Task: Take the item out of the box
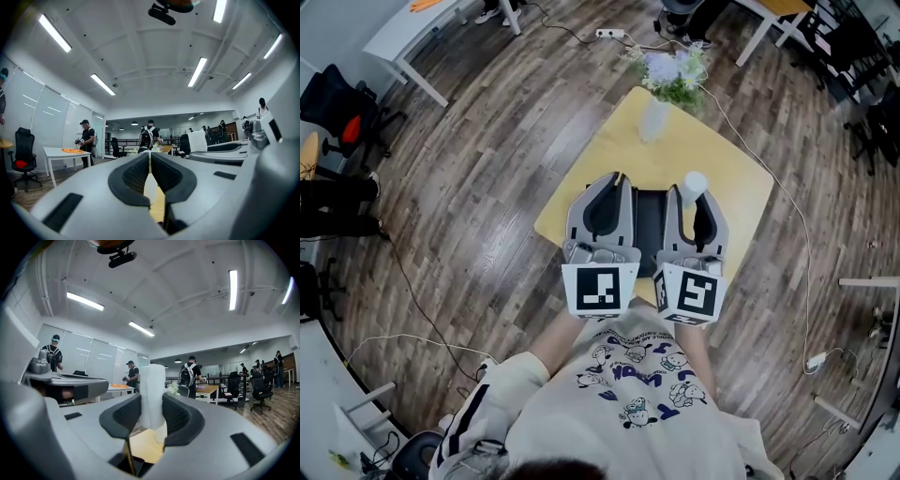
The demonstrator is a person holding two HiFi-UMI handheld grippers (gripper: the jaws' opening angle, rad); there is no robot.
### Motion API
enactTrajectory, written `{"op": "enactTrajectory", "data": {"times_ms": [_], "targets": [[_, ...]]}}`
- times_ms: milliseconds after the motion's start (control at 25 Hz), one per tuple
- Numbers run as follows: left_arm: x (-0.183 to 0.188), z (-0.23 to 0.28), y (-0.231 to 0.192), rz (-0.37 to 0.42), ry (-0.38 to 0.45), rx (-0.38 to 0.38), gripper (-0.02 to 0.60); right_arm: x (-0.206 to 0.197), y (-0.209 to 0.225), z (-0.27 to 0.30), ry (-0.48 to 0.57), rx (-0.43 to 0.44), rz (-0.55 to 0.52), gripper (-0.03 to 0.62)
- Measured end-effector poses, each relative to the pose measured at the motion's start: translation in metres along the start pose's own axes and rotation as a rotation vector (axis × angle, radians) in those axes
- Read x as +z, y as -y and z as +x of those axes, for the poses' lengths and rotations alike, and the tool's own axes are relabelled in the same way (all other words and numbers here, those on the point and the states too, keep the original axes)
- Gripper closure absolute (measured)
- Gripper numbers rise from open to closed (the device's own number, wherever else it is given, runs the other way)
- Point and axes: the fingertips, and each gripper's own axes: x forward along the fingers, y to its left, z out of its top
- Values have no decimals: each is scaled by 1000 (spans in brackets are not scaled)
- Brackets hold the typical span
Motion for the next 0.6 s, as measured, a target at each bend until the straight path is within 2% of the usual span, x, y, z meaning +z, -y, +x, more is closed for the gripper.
{"op": "enactTrajectory", "data": {"times_ms": [600], "targets": [[-2,3,-3,-5,-13,-3,554,-2,-1,5,-12,5,9,442]]}}
